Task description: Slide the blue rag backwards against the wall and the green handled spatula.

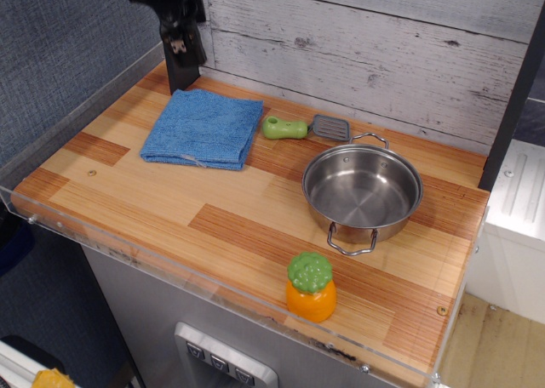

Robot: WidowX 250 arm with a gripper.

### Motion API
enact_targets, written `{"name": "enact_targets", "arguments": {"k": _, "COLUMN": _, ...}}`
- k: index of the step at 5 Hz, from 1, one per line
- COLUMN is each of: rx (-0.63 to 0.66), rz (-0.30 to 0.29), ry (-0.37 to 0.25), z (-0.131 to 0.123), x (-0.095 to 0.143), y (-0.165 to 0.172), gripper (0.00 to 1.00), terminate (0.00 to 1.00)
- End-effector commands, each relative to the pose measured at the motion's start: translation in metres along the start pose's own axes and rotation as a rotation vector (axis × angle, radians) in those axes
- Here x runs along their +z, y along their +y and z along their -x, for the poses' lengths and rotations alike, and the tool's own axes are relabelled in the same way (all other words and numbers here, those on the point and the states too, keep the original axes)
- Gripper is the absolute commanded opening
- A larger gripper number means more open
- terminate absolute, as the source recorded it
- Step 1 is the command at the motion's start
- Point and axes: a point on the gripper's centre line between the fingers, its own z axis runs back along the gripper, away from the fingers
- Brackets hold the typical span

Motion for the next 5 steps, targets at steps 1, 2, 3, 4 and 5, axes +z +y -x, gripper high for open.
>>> {"name": "enact_targets", "arguments": {"k": 1, "rx": 0.013, "rz": 0.106, "ry": 0.041, "z": 0.0004, "x": 0.0725, "y": 0.0057, "gripper": 1.0, "terminate": 0.0}}
{"name": "enact_targets", "arguments": {"k": 2, "rx": 0.013, "rz": 0.106, "ry": 0.041, "z": 0.0004, "x": 0.0725, "y": 0.0057, "gripper": 1.0, "terminate": 0.0}}
{"name": "enact_targets", "arguments": {"k": 3, "rx": 0.013, "rz": 0.106, "ry": 0.041, "z": 0.0004, "x": 0.0725, "y": 0.0057, "gripper": 1.0, "terminate": 0.0}}
{"name": "enact_targets", "arguments": {"k": 4, "rx": 0.013, "rz": 0.106, "ry": 0.041, "z": 0.0004, "x": 0.0725, "y": 0.0057, "gripper": 1.0, "terminate": 0.0}}
{"name": "enact_targets", "arguments": {"k": 5, "rx": 0.013, "rz": 0.106, "ry": 0.041, "z": 0.0004, "x": 0.0725, "y": 0.0057, "gripper": 1.0, "terminate": 1.0}}
